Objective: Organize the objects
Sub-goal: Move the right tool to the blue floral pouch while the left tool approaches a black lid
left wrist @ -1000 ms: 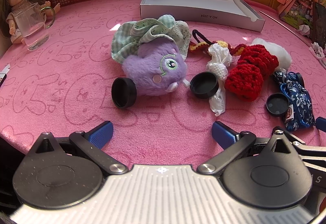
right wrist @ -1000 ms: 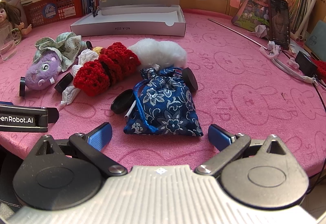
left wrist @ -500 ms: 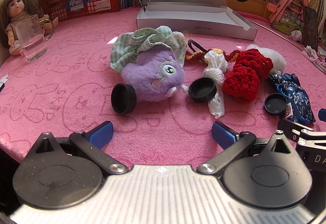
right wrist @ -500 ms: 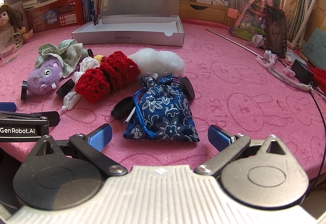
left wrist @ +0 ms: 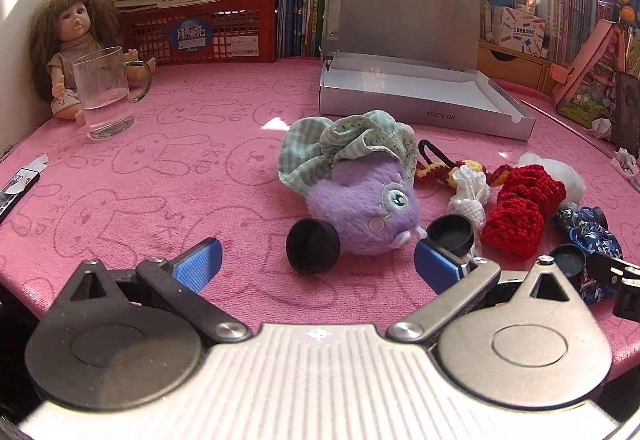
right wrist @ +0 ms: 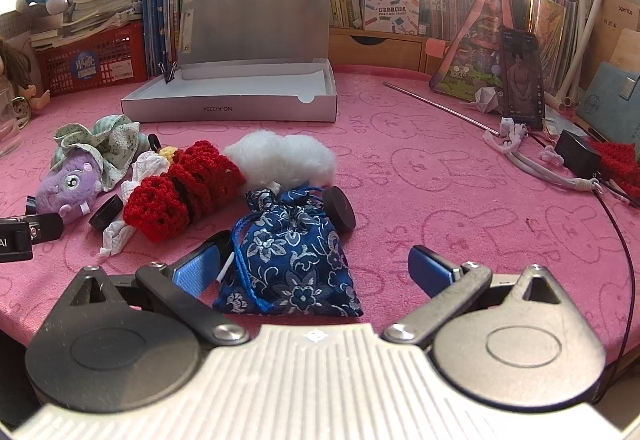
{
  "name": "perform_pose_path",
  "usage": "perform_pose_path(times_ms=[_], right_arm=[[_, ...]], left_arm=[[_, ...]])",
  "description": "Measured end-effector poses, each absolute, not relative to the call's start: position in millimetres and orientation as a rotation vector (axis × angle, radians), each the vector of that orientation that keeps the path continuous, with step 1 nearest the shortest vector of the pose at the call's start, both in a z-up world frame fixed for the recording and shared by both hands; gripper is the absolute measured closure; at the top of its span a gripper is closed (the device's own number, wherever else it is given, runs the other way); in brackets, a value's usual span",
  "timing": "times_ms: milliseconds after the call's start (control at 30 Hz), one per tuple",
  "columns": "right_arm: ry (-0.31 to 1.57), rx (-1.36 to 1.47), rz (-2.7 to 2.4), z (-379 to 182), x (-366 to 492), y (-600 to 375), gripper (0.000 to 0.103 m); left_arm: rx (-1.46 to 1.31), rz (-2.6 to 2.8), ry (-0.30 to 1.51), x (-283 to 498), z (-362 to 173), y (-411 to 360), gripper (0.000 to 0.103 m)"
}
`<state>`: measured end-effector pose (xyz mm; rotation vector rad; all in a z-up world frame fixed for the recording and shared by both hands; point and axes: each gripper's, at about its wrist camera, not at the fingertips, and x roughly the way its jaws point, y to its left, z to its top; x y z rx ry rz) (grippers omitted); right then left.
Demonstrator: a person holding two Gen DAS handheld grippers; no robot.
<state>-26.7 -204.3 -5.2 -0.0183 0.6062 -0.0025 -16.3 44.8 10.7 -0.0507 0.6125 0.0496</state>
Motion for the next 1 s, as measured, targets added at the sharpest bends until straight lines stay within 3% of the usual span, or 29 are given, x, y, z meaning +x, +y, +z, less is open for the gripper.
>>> perform_pose_path(times_ms=[1000], right_arm=[[0.612,-0.005,0.023,-27,-22,-205,0.000]], left_arm=[[-0.006,0.057,0.591,-1,-19,51,0.000]])
